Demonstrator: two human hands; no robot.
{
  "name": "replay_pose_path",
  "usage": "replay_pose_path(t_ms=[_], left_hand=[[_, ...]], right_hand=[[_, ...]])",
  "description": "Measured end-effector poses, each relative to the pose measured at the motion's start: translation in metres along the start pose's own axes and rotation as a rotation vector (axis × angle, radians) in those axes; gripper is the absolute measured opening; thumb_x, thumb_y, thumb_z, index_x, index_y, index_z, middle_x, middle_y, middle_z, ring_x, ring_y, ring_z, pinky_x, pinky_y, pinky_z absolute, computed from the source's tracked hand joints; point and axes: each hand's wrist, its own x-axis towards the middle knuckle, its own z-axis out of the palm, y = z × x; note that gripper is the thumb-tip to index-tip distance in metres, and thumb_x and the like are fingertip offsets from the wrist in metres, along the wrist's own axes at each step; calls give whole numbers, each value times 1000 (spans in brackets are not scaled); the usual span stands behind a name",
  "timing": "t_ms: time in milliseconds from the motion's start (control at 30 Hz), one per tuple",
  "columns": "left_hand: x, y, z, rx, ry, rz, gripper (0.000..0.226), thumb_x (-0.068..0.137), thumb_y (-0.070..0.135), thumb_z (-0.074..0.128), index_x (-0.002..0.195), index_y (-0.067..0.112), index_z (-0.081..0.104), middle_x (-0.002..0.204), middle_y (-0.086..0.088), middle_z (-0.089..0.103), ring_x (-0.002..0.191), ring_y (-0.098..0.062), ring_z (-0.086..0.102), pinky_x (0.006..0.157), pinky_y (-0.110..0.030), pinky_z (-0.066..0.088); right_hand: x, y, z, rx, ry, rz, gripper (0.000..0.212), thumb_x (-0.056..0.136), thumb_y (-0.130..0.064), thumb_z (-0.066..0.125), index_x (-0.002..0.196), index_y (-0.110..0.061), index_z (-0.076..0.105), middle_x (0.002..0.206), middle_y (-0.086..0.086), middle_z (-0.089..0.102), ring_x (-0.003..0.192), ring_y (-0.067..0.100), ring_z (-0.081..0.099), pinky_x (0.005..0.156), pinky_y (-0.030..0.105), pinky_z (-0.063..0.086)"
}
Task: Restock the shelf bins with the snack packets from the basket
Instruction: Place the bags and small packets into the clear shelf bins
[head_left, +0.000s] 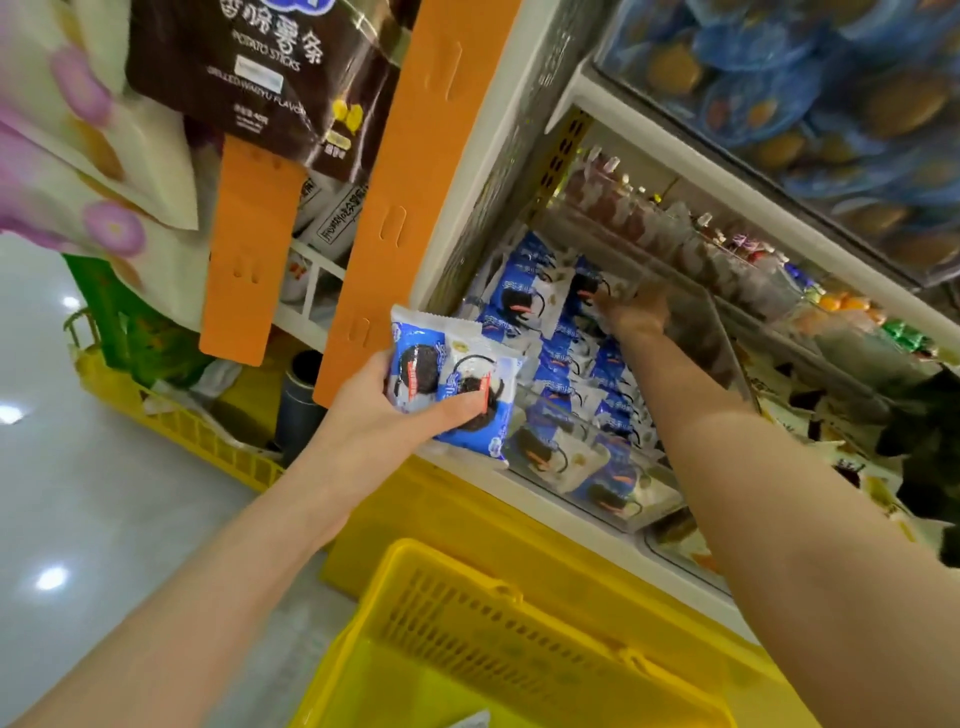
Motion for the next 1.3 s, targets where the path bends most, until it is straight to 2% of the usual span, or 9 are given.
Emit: replay_pose_path(t_ms=[67, 200, 333, 433, 567, 700, 933, 1067, 1300], left_hand=[[0, 2, 0, -9, -3, 8, 52, 53, 37, 76, 101, 30, 58, 90, 15, 71, 82, 5, 66, 57, -5, 47], [-2, 6, 5, -13, -56, 30, 51, 56, 33, 75, 103, 30, 56, 90, 18, 71, 83, 5, 66, 61, -7, 48], [-4, 5, 7, 51, -42, 1, 65, 52, 42, 74, 112, 26, 55, 103, 8, 68, 93, -3, 65, 77, -21, 53], [-7, 3, 10, 62, -53, -6, 65, 52, 44, 75, 112, 29, 54, 102, 12, 68, 90, 2, 65, 68, -15, 52], [-8, -1, 13, 68, -55, -32, 53, 57, 38, 79, 103, 35, 54, 97, 15, 68, 84, 7, 64, 59, -9, 48], [-11, -1, 18, 95, -56, -21, 52, 61, 28, 83, 105, 29, 55, 98, 13, 69, 85, 3, 66, 67, -15, 50], [-23, 5, 23, 141, -107, 5, 45, 63, 30, 80, 98, 33, 51, 95, 13, 66, 79, 3, 66, 61, -15, 52], [-21, 8, 23, -41, -69, -74, 21, 86, 38, 57, 103, 28, 52, 101, -3, 67, 80, -16, 67, 72, -31, 57], [-9, 1, 21, -33, 52, -101, 23, 91, 19, 56, 107, 20, 39, 98, -3, 60, 70, -11, 66, 49, -17, 50]], right_hand=[[4, 3, 5, -47, -20, -9, 27, 91, -25, 61, 100, -1, 54, 122, 19, 57, 111, 30, 55, 90, 34, 44], [5, 7, 2, -119, -40, -17, 37, 91, -29, 60, 114, 0, 53, 120, 17, 57, 110, 30, 55, 87, 33, 43], [-6, 9, -9, -138, -59, -43, 55, 92, -31, 57, 132, 2, 40, 134, 21, 49, 122, 33, 48, 104, 40, 39], [-32, 6, -26, -228, -41, -183, 64, 97, -33, 47, 142, 6, 25, 148, 24, 29, 135, 35, 32, 112, 41, 27], [-103, -3, -54, 158, -137, -424, 32, 97, -31, 46, 119, -9, 53, 110, 6, 61, 98, 18, 58, 82, 28, 46], [-171, -1, -71, 53, -503, -595, 30, 94, -43, 44, 111, -23, 58, 97, -14, 62, 83, 0, 60, 70, 17, 48], [-180, -7, -90, -116, -759, -525, 32, 82, -47, 62, 92, -17, 68, 82, 5, 66, 68, 11, 54, 59, 22, 41], [-147, -2, -105, 114, -593, -338, 23, 82, -53, 59, 84, -33, 68, 100, 1, 69, 84, 14, 63, 70, 19, 51], [-66, 15, -60, 336, -152, -47, 30, 87, -28, 66, 97, -1, 60, 94, 13, 62, 86, 23, 62, 90, 43, 52]])
